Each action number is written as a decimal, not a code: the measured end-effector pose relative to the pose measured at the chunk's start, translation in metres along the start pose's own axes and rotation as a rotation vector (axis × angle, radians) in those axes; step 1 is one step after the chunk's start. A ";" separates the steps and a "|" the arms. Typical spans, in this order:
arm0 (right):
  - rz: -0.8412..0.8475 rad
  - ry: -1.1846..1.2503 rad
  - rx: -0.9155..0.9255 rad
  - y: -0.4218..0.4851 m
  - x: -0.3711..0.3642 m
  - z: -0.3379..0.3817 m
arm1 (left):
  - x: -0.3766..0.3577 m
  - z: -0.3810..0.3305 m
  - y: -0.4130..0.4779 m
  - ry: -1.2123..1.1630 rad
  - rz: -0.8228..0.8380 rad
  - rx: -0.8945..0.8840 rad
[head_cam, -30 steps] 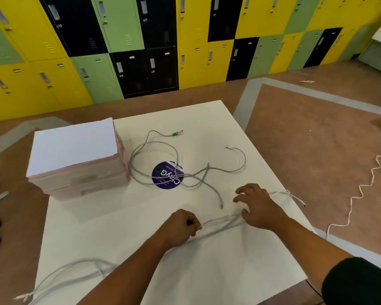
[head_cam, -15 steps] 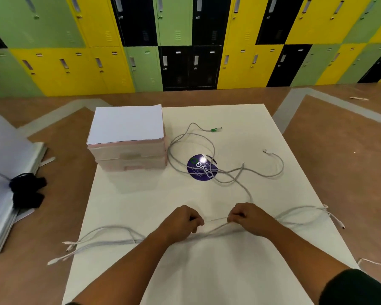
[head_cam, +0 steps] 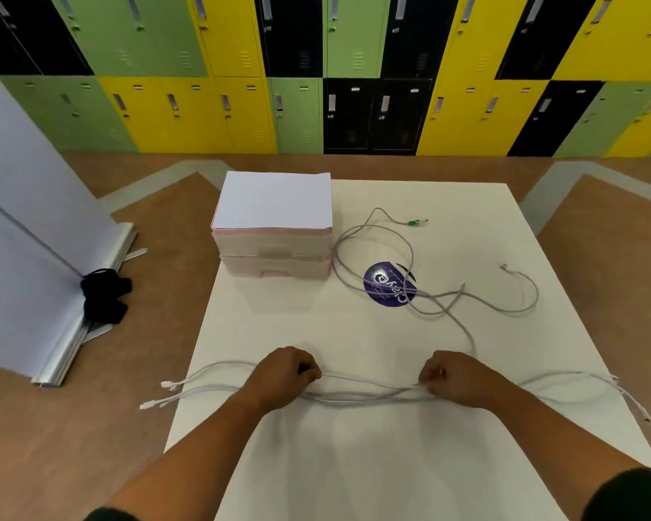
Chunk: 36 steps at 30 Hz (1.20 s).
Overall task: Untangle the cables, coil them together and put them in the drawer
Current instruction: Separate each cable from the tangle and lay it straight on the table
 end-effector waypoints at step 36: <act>-0.124 -0.175 0.299 0.033 -0.069 0.133 | 0.033 0.044 -0.015 0.322 -0.205 0.016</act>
Point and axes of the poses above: each hand's wrist, its own y-axis towards the middle knuckle, its own x-axis out of the back of the hand, z = x × y, the point moved 9 cm from there along y, towards the middle knuckle, and after that the axes turned 2 degrees about -x, right-handed, at the moved point
